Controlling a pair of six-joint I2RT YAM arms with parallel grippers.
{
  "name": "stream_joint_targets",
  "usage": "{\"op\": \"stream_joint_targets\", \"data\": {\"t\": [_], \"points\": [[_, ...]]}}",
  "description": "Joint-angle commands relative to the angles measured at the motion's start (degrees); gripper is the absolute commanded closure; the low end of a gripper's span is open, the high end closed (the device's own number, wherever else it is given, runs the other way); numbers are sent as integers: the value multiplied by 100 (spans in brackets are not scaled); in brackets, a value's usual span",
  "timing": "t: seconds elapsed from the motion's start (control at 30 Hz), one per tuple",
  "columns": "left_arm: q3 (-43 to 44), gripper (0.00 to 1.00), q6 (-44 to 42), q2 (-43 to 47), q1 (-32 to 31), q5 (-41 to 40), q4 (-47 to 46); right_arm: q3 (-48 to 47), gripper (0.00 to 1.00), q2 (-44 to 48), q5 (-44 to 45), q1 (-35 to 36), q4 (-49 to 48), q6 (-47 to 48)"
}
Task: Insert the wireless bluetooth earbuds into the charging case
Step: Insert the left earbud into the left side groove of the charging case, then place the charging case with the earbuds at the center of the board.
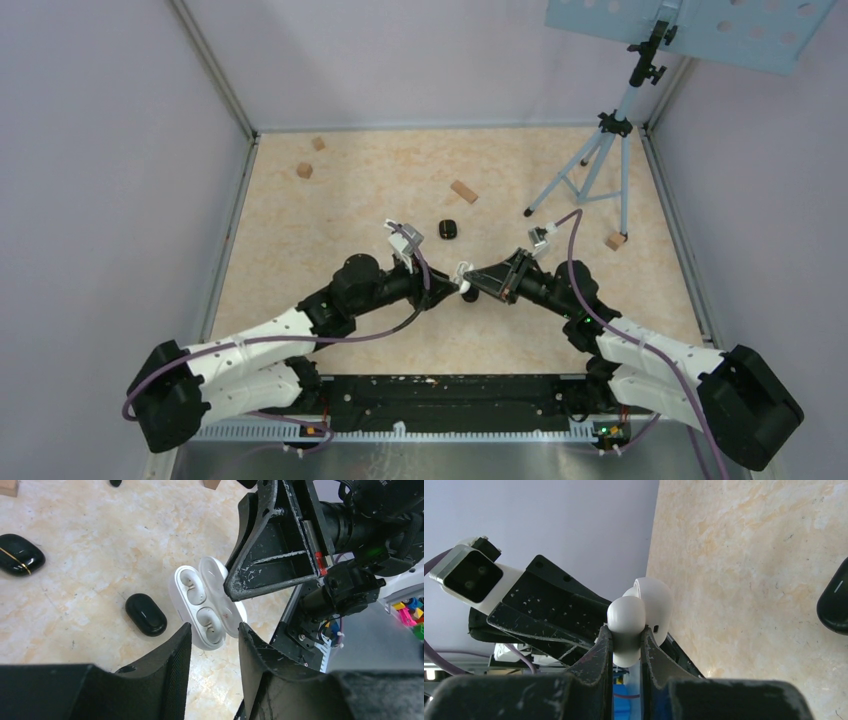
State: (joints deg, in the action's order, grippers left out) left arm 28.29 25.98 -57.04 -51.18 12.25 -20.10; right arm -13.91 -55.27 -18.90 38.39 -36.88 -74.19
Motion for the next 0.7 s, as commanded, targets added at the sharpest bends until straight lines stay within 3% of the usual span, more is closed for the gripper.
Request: {"op": "stream_joint_targets", "data": {"t": [0.0, 0.3, 0.5, 0.57, 0.67], "points": [[372, 54, -174, 251, 3, -170, 459, -92, 100, 15, 17, 54, -385, -33], [1285, 36, -419, 770, 3, -879, 2082, -178, 100, 60, 1, -103, 311, 565], [1180, 33, -491, 1365, 9, -2015, 2472, -160, 100, -167, -1362, -1815, 682, 1302], [1039, 33, -485, 1520, 11, -2072, 2390, -373, 100, -441, -1579, -2093, 1139, 1784], [921, 33, -371, 1619, 11, -2154, 2378, -438, 100, -996, -1941, -2320, 855, 1883]]}}
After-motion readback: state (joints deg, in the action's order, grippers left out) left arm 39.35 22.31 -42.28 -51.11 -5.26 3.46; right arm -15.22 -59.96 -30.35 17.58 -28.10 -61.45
